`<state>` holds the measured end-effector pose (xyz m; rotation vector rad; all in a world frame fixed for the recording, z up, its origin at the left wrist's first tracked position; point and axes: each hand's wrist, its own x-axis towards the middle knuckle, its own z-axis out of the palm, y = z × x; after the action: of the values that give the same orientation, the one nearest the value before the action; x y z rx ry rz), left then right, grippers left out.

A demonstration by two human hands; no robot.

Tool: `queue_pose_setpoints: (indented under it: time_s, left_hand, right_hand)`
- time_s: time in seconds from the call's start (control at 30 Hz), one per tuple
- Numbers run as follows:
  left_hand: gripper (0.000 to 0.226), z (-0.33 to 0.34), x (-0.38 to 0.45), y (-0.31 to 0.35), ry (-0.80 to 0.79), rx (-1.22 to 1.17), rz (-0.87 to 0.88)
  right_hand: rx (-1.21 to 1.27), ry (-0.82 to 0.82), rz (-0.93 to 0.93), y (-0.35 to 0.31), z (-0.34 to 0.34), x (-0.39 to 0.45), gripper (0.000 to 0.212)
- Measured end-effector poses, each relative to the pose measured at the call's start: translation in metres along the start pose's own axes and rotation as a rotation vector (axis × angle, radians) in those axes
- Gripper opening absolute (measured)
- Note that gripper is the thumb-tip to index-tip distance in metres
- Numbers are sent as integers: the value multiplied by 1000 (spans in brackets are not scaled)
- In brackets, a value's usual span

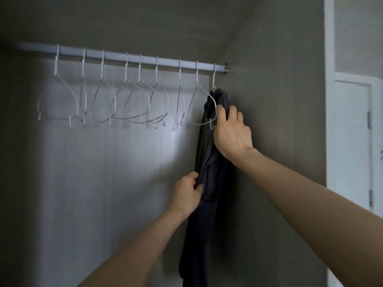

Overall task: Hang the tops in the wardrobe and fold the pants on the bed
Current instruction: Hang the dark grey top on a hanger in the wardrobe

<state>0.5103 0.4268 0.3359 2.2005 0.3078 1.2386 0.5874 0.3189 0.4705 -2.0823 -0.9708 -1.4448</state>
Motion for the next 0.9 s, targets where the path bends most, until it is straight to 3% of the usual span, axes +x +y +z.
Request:
queue_pose_setpoints:
  time_s: [0.13,0.33,0.67,0.73,0.9]
  left_hand:
    - [6,-6,-28,1,-11,-52,0]
    - [15,-17,-85,3,-39,-197,-129]
    - [18,-113,-223,20,-41,231,-166]
    - [18,-132,-264,32,-20,352,-227]
    - [16,-167,-378,58,87,391,-443]
  right_hand:
    - [72,-97,-11,-4,-20,-44,63]
    - [65,-179,-125,-13,-60,-106,65]
    - [350,-276,-370,-52,-100,-202,51]
    - [457,-328,-427,-64,-108,-232,50]
    - [689,-466,-523,-91,-130,-307,48]
